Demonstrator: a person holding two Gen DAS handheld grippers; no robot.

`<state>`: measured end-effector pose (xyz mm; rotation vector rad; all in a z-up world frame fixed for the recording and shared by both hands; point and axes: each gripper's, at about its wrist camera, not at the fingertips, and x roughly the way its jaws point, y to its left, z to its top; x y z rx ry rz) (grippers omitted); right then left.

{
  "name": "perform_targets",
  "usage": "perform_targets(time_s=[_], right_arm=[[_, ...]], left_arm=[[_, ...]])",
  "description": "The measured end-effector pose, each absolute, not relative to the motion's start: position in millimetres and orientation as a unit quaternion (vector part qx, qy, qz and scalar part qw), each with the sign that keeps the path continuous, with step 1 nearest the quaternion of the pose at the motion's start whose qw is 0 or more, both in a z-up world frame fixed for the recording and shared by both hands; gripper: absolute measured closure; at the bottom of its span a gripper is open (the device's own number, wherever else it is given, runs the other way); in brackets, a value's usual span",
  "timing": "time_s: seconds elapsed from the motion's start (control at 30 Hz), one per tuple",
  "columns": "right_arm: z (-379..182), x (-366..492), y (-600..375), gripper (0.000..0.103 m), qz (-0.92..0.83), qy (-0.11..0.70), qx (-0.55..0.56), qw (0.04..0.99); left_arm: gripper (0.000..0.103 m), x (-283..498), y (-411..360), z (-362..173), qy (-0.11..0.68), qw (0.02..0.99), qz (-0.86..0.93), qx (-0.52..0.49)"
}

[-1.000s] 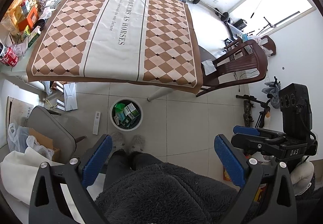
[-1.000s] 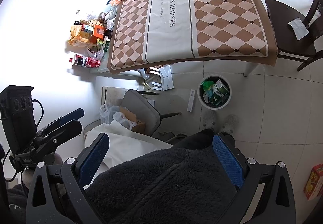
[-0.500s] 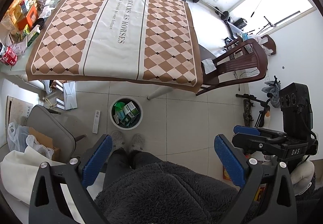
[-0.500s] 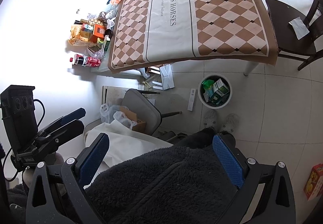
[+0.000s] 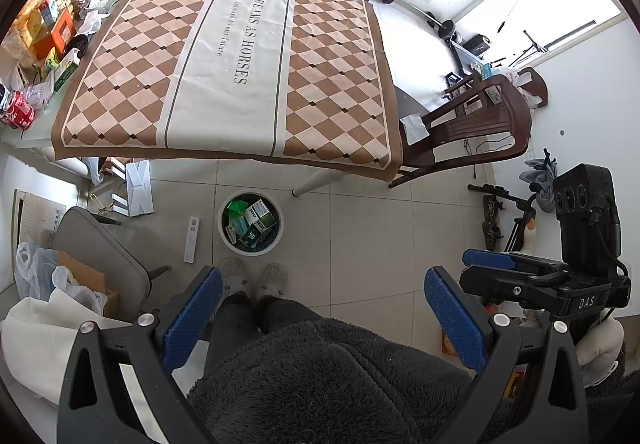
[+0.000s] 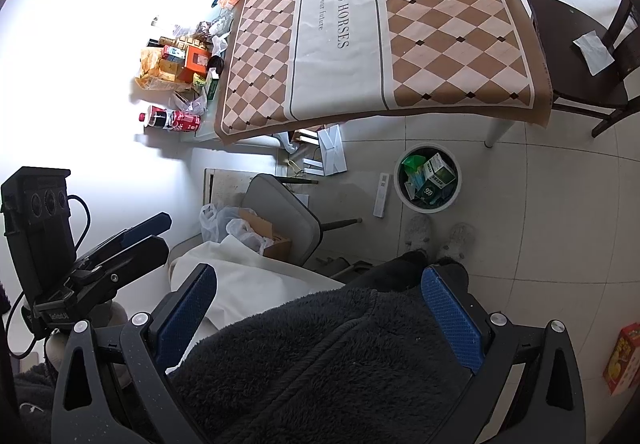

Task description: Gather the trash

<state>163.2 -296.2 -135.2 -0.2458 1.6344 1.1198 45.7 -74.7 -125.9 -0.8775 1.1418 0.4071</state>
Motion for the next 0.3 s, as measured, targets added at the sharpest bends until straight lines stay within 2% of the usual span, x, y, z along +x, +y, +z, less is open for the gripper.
perform_targets(time_s=[0.3], right_arm=[[-135.3, 164.4, -295.7, 0.000, 0.472, 0.688, -0.104, 0.542]], left_arm=[[0.000, 46.9, -74.2, -126.6, 0.519, 0.732, 0.186, -0.399]])
